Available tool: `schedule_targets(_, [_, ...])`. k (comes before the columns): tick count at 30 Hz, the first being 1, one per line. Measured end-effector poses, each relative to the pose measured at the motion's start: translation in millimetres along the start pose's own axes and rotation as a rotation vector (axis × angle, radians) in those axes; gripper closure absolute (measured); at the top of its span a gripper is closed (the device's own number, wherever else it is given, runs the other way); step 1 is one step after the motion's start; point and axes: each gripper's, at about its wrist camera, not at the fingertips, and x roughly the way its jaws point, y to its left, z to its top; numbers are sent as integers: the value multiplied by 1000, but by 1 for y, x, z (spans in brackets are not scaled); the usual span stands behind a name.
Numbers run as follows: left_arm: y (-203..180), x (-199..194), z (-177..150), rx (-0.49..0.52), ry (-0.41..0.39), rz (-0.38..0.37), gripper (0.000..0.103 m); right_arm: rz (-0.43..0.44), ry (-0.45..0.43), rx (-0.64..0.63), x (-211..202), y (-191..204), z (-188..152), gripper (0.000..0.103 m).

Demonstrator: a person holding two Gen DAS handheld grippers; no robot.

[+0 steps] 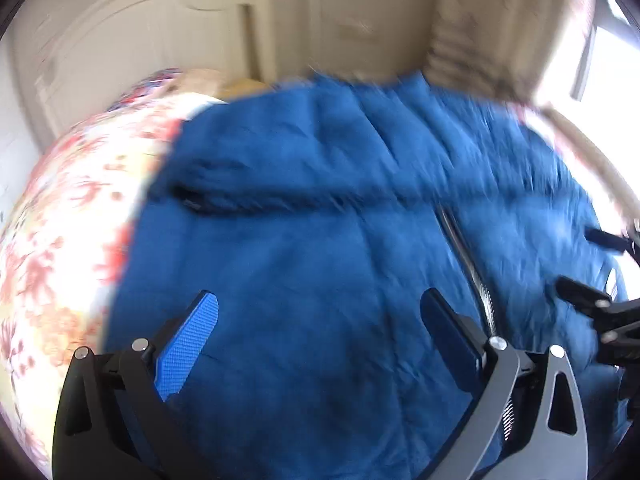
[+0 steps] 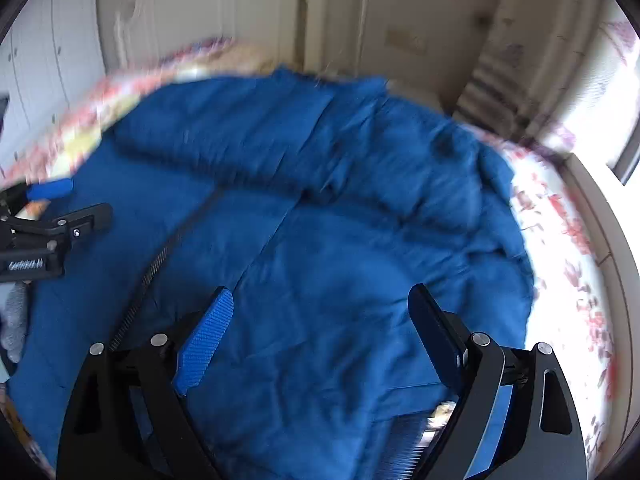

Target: Fold large clothes

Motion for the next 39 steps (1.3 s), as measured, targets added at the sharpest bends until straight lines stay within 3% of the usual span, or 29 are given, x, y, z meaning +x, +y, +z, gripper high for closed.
schedule_targets(1, [-7,8,-5,28,17,28,2,3,-7,16,-1,-2,0,15])
schedule_targets(5, [11,9,-2,-57,37,-34,2,13,21,41,-6,-13,-2,15])
schedule_targets(10, [40,-8,-21,-100,13,40,2,-28,19,31,-23,-39,-28,15])
schedule_targets(13, [61,-13,-30,-177,3,-25,2,38,5,114,-19,-55,-33,15])
schedule_targets(16, [63,-12,-30,-193,21,30,4,-14,-14,112,-33,-45,-32,15])
schedule_targets(19, [45,-36,-34,-152,-56,13,4,57,-97,68,-61,-25,-36,15])
schedule_targets(22, [11,-57,-46,-49,-102,-32,3,100,-101,-44,-72,6,-50,15])
schedule_targets(26, [-30,-45,-61,131,-52,46,2,102,-30,-86,-54,21,-58,15])
schedule_targets(30, [-15,-36,-55,52,-1,-20,2,91,-13,-73,-60,18,-58,15])
schedule_targets(34, [15,-56,-67,-50,-28,2,2,75,-38,-64,-84,6,-68,15])
schedule_targets(38, [41,-62,-98,-52,-14,95,2,74,-25,-71,-87,-7,-95,15])
schedule_targets(39, [53,-62,-108,-86,-24,57,2,84,-13,-53,-80,-12,-105,15])
